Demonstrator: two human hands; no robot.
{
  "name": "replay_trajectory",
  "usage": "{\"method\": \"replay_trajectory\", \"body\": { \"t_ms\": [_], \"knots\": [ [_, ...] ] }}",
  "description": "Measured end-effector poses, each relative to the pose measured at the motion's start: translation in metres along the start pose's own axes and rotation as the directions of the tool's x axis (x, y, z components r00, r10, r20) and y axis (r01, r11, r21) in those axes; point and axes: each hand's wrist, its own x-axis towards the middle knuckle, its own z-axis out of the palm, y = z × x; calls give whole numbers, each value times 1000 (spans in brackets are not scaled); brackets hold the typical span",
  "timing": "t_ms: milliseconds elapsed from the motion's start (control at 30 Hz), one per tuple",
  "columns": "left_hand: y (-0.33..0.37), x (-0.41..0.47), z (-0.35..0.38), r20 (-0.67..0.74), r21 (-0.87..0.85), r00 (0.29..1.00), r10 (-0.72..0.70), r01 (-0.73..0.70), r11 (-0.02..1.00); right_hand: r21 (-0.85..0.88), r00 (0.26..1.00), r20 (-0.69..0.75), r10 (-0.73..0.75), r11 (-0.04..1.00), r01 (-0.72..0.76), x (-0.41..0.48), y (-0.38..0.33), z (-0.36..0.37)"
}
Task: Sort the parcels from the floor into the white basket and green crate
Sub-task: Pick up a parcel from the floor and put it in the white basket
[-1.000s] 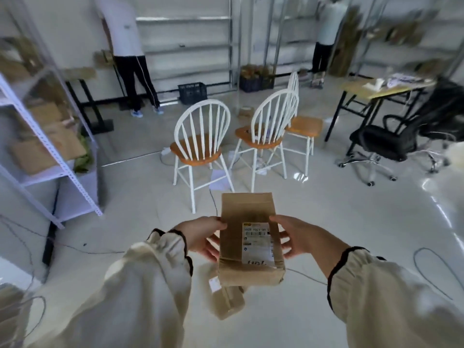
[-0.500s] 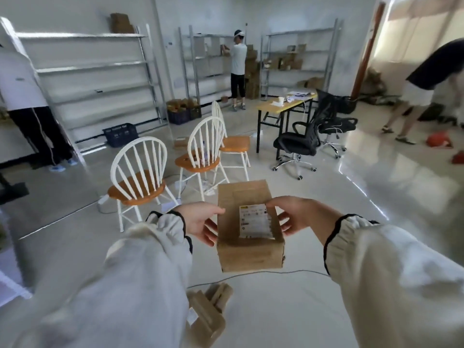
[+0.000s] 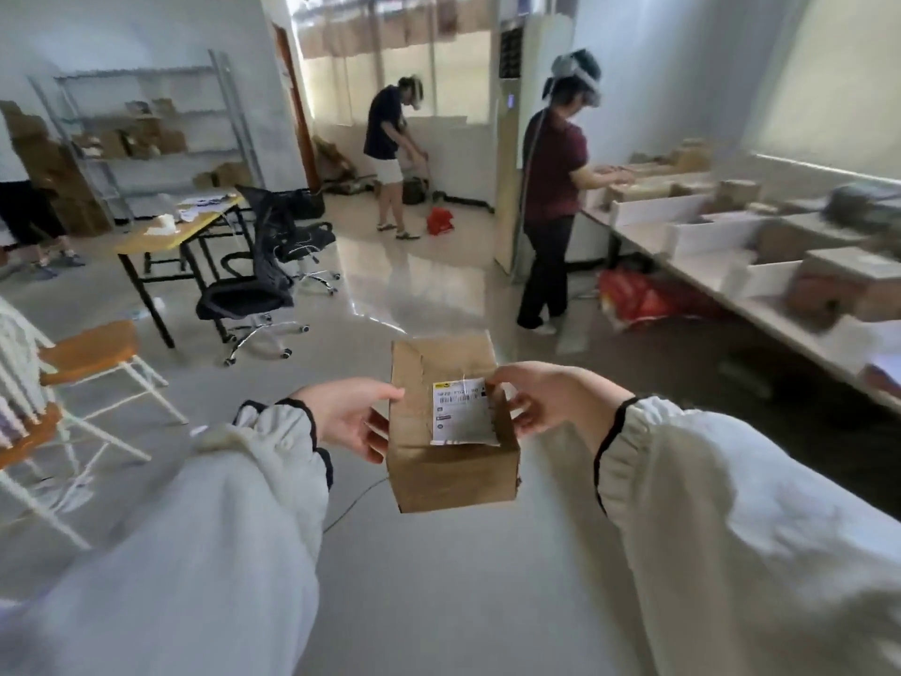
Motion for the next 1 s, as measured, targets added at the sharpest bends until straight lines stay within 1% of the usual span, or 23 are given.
{"method": "replay_trajectory", "body": {
  "t_ms": [100, 233, 333, 433, 533, 733, 900, 1000],
  "knots": [
    [46, 17, 80, 111, 119, 992, 54, -67, 991, 69, 989, -146, 26, 998, -16, -40, 44, -82],
    [95, 25, 199, 222, 235, 967, 121, -174, 956, 182, 946, -314, 79, 983, -22, -111, 105, -178],
    [126, 25, 294, 318, 251, 935, 160, -246, 936, 266, 903, -411, 125, 964, -13, -171, 156, -241],
    [153, 25, 389, 420, 259, 893, 164, -291, 921, 360, 857, -485, 174, 933, 15, -233, 208, -296],
    [174, 23, 482, 523, 304, 839, 154, -351, 886, 421, 789, -571, 226, 906, 45, -294, 257, -343],
    [183, 11, 646, 661, 384, 748, 64, -410, 828, 539, 654, -675, 342, 833, 120, -392, 343, -396],
    [174, 6, 751, 731, 458, 683, 4, -494, 739, 676, 585, -663, 468, 709, 199, -445, 415, -410],
    [163, 5, 803, 757, 487, 653, -34, -528, 696, 732, 539, -641, 547, 646, 216, -463, 455, -416]
  ]
}}
